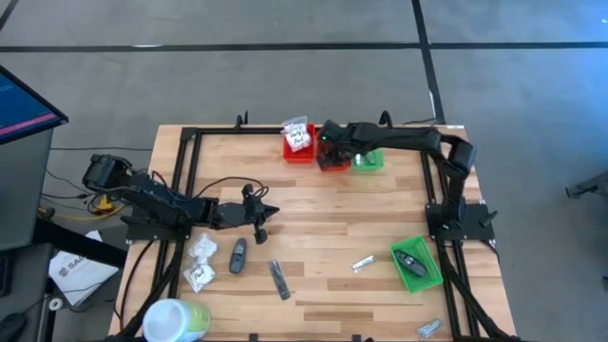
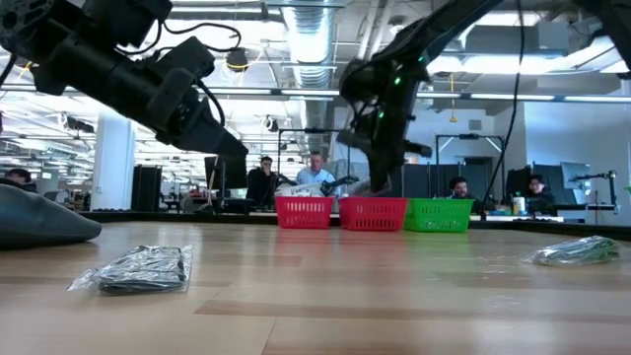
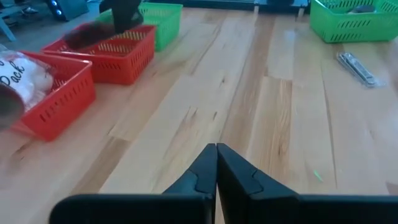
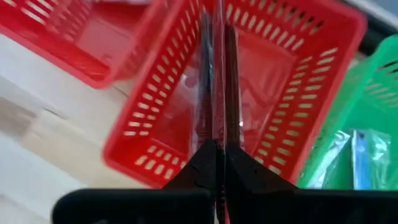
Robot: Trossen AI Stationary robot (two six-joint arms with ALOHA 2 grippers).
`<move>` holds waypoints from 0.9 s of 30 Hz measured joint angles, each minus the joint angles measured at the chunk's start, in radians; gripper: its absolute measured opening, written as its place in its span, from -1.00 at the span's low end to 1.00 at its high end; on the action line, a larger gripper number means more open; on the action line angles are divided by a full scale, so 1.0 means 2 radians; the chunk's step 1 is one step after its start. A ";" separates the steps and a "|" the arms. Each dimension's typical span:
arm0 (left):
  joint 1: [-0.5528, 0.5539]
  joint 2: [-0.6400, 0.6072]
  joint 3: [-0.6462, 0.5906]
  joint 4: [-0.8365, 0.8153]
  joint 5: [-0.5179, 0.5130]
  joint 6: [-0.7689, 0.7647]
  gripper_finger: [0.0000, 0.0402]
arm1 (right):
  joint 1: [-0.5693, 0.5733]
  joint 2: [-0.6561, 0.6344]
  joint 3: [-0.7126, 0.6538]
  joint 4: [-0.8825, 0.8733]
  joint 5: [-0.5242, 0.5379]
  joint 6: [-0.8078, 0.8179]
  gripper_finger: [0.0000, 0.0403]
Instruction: Pick & Place Travel size toiletries
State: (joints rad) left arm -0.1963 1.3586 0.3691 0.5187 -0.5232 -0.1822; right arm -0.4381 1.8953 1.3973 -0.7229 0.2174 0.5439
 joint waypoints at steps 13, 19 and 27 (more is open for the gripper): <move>-0.004 0.000 0.000 -0.001 0.000 0.001 -1.00 | 0.002 0.050 0.028 -0.010 0.052 -0.017 -0.70; -0.003 0.000 0.000 -0.001 0.000 0.001 -1.00 | 0.006 0.039 0.028 -0.017 0.063 -0.030 -0.26; -0.020 -0.001 0.001 -0.009 -0.012 0.036 -1.00 | 0.039 -0.027 0.029 -0.024 0.063 -0.073 0.16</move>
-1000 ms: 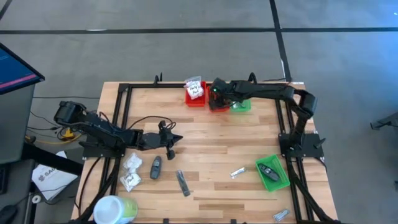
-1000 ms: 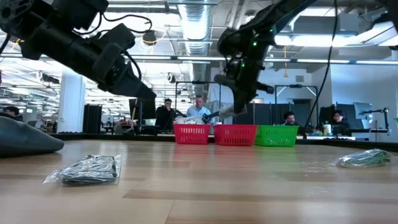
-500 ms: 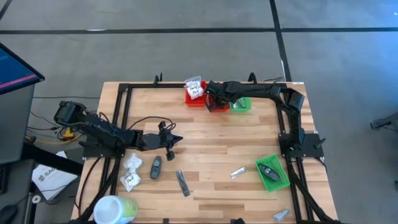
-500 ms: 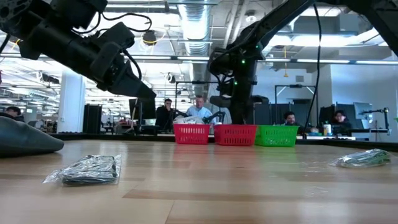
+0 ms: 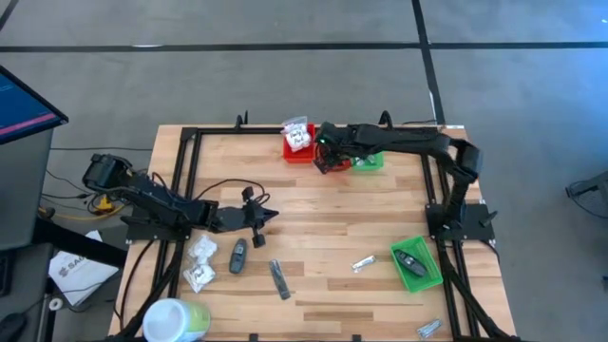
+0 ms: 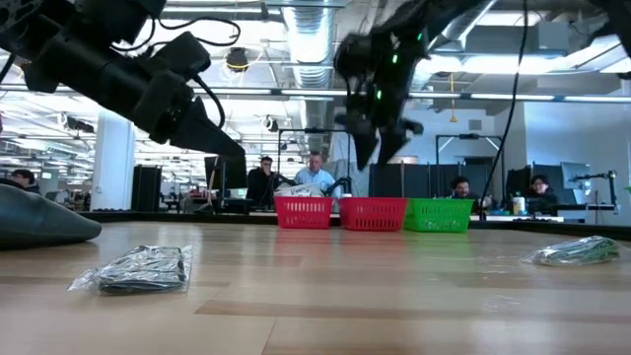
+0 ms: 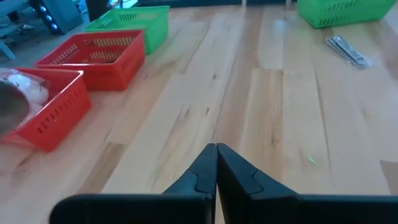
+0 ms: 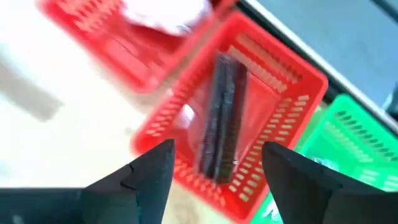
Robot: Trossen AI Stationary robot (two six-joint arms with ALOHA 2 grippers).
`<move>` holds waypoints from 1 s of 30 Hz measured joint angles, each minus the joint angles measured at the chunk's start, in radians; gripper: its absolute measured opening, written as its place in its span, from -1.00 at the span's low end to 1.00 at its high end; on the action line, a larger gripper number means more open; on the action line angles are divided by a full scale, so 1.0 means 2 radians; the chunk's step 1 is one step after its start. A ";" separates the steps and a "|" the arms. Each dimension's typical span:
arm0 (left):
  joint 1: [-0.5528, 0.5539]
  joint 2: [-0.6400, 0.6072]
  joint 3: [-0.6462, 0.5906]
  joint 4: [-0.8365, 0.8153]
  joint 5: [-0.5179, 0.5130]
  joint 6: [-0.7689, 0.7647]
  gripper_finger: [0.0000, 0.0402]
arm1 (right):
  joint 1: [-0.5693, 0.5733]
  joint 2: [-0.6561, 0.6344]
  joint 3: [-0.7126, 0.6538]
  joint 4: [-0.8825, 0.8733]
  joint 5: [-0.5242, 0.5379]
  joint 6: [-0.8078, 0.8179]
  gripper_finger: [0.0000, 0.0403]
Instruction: Pick & Place Travel size toiletries
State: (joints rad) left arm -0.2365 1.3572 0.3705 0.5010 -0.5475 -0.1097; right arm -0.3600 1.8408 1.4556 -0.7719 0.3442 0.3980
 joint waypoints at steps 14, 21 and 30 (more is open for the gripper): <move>-0.055 0.000 0.087 -0.183 -0.016 -0.043 -1.00 | 0.211 -0.144 -0.010 0.023 -0.001 -0.124 0.08; -0.070 0.000 0.141 -0.339 0.006 -0.106 -1.00 | 0.312 -0.163 -0.010 0.025 0.005 -0.108 -0.08; -0.102 0.000 0.217 -0.574 0.105 -0.264 -1.00 | 0.372 -0.154 -0.010 0.025 0.057 -0.097 -0.34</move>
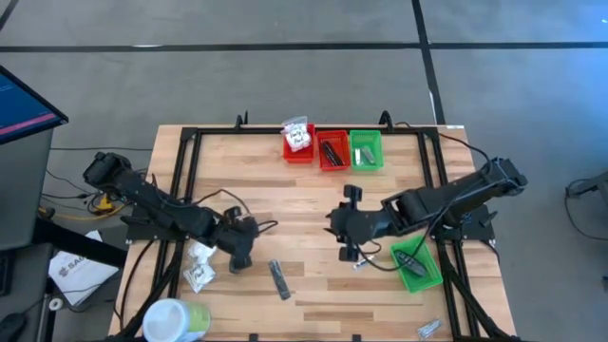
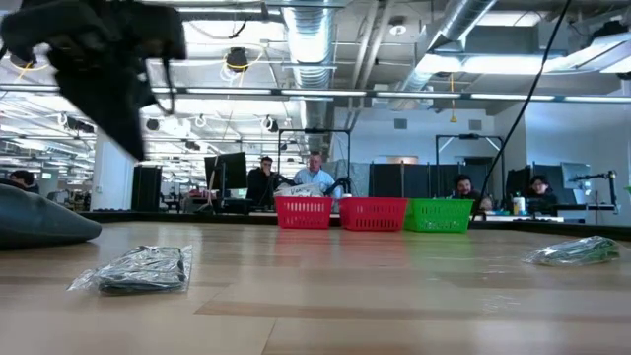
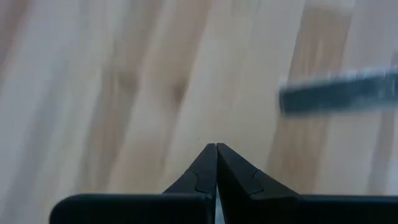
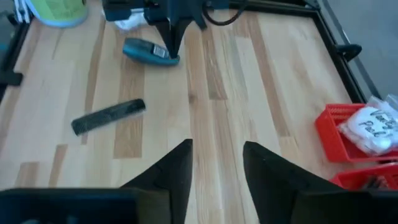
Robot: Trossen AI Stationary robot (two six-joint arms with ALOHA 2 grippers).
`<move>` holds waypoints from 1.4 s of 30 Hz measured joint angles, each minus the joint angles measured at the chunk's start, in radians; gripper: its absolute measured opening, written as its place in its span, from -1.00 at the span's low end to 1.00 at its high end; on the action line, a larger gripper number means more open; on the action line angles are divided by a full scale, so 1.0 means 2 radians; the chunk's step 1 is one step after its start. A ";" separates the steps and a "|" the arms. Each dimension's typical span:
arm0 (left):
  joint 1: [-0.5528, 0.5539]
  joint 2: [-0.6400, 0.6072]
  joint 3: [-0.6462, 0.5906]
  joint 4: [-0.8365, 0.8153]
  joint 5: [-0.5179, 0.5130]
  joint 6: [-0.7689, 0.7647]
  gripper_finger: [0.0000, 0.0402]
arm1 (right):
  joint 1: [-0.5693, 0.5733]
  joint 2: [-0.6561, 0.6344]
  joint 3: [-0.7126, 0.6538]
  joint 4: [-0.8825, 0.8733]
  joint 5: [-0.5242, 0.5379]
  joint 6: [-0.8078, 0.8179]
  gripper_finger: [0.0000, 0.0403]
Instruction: Pick & Place Travel size toiletries
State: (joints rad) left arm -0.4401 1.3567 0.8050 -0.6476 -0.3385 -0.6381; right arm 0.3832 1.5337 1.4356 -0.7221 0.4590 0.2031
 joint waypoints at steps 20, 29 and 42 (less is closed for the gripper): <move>-0.004 0.000 0.003 -0.102 0.238 -0.211 -0.63 | 0.000 0.029 -0.001 -0.018 0.028 0.003 -0.49; 0.001 0.000 0.003 -0.070 0.204 -0.220 0.06 | 0.000 0.029 -0.001 -0.024 0.033 0.001 -0.49; 0.001 0.076 0.002 -0.068 0.228 -0.222 0.40 | 0.000 0.029 -0.001 -0.028 0.033 0.000 -0.49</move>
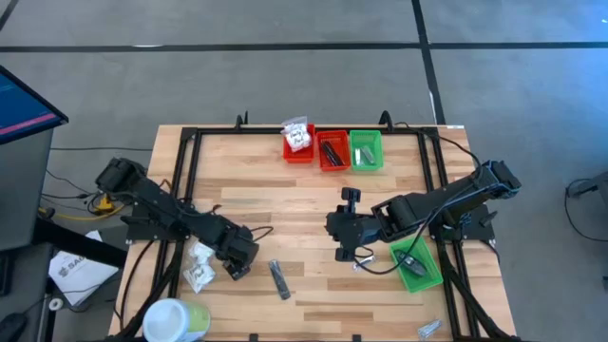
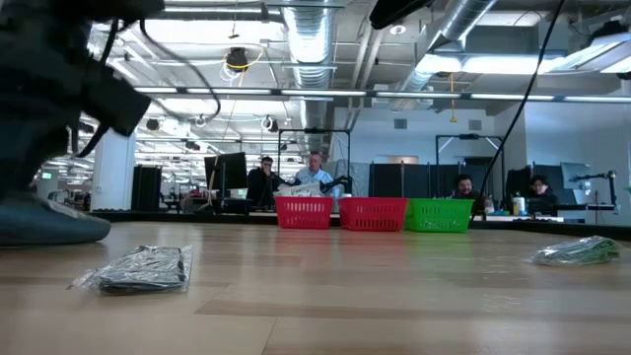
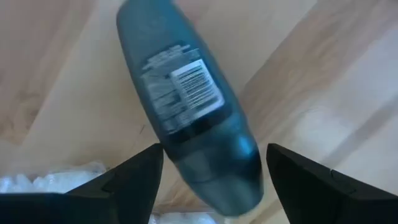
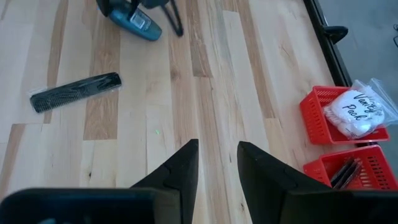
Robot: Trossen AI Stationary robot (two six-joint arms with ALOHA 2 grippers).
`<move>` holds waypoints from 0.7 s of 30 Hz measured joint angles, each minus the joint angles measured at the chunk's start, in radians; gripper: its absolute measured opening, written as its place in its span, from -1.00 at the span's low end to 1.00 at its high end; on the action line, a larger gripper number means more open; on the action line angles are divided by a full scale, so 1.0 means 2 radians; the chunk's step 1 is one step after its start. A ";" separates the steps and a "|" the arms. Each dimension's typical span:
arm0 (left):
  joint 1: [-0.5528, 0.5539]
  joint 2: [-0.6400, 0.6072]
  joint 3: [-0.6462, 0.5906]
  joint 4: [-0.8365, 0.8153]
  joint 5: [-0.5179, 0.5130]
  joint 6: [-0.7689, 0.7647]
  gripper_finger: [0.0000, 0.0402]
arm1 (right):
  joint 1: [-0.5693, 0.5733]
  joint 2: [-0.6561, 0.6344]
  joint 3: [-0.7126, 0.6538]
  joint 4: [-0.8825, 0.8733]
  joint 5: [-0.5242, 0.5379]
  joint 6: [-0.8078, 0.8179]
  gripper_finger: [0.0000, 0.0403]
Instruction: Pick & Place Travel size toiletries
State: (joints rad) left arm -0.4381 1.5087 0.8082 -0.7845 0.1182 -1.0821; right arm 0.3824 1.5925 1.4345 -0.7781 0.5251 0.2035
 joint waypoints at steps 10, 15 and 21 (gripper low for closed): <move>0.001 0.032 0.000 0.017 -0.004 0.037 0.40 | 0.000 0.000 0.000 0.000 0.000 0.003 -0.49; 0.004 0.032 -0.004 0.030 -0.020 0.045 0.38 | 0.000 0.000 0.000 0.000 0.000 0.006 -0.49; 0.013 0.029 -0.028 0.048 -0.020 0.045 0.20 | 0.000 0.000 0.000 0.000 0.000 0.009 -0.49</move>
State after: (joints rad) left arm -0.4114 1.5670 0.7514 -0.6876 0.0779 -0.9911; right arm 0.3824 1.5925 1.4345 -0.7782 0.5251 0.2213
